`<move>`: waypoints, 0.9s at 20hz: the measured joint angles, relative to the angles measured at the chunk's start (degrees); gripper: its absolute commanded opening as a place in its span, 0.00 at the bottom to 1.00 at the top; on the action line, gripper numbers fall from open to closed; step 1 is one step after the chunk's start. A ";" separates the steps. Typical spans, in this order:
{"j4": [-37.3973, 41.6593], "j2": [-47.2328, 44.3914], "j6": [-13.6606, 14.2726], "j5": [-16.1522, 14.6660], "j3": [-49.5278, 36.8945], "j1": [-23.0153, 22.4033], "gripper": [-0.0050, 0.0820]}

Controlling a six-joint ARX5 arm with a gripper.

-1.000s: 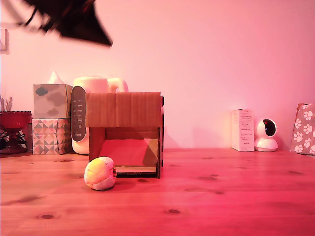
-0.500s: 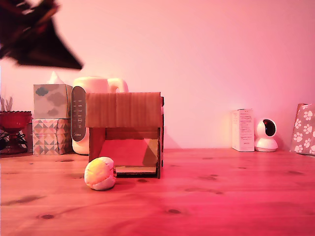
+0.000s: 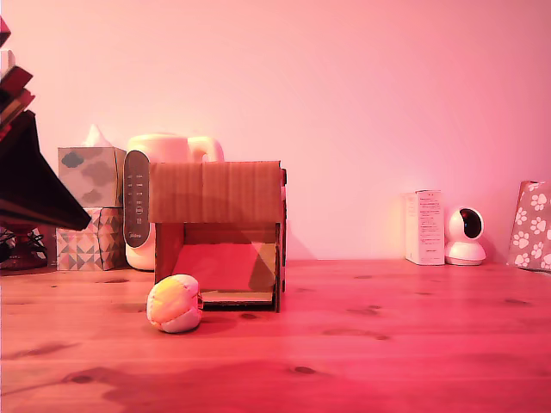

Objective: Drop the footbag into the cardboard dice tower

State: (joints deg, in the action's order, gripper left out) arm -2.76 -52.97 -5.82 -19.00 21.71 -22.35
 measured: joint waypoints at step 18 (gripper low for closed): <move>15.69 -10.34 1.81 1.33 0.04 0.00 0.90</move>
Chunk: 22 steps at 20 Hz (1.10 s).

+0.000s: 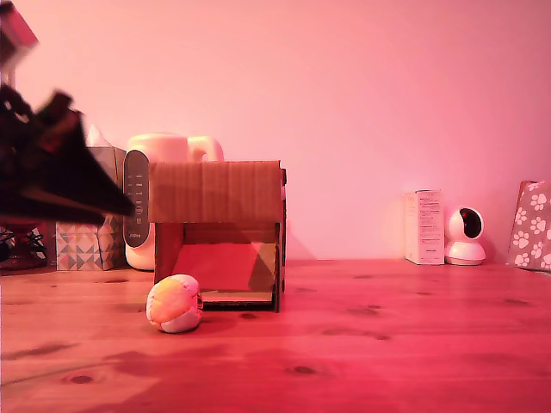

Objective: Drop the footbag into the cardboard dice tower

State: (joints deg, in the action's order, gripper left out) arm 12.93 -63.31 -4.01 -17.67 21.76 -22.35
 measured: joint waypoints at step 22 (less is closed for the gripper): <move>31.47 -36.83 2.71 0.15 7.82 0.00 0.90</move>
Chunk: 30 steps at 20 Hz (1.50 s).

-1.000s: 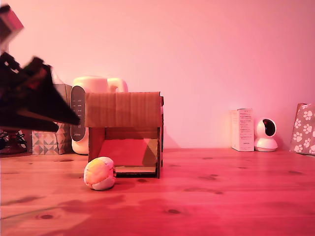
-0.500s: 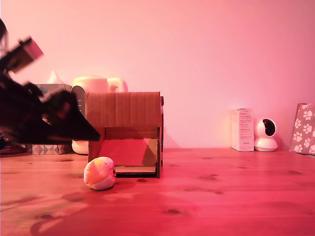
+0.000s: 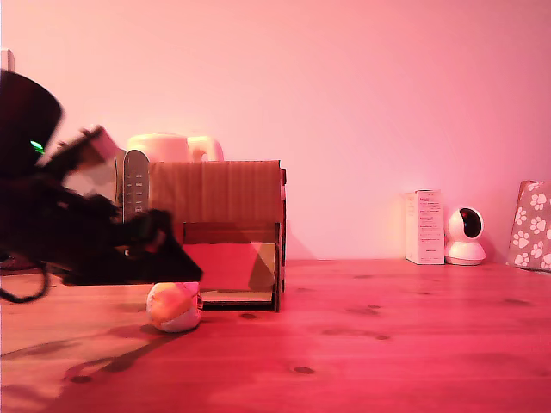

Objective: Drop the footbag into the cardboard dice tower

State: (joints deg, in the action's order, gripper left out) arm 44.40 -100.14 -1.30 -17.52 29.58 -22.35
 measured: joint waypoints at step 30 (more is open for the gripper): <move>-21.77 34.29 -0.59 -3.43 6.93 0.04 0.12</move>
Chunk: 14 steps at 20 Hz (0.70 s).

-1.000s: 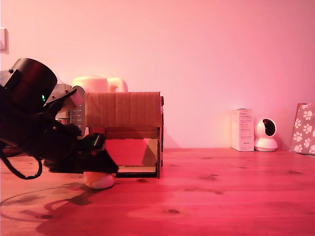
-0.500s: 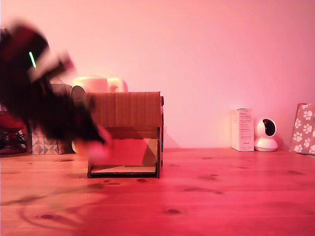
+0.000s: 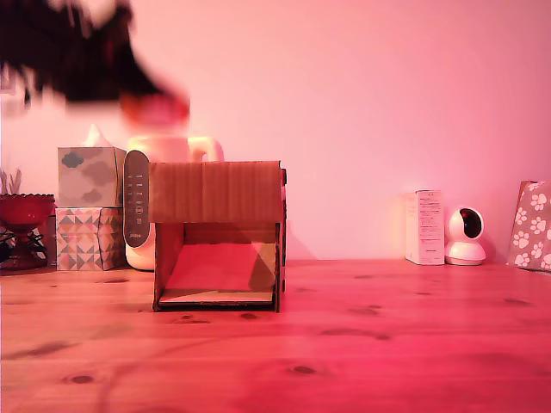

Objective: Drop the footbag into the cardboard dice tower

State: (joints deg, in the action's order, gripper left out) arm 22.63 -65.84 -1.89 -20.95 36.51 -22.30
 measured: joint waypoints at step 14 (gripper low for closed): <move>-1.57 -14.38 -0.11 2.05 19.56 0.00 0.12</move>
State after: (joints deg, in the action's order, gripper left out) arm 21.06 -80.23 -2.00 -18.90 56.07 -22.30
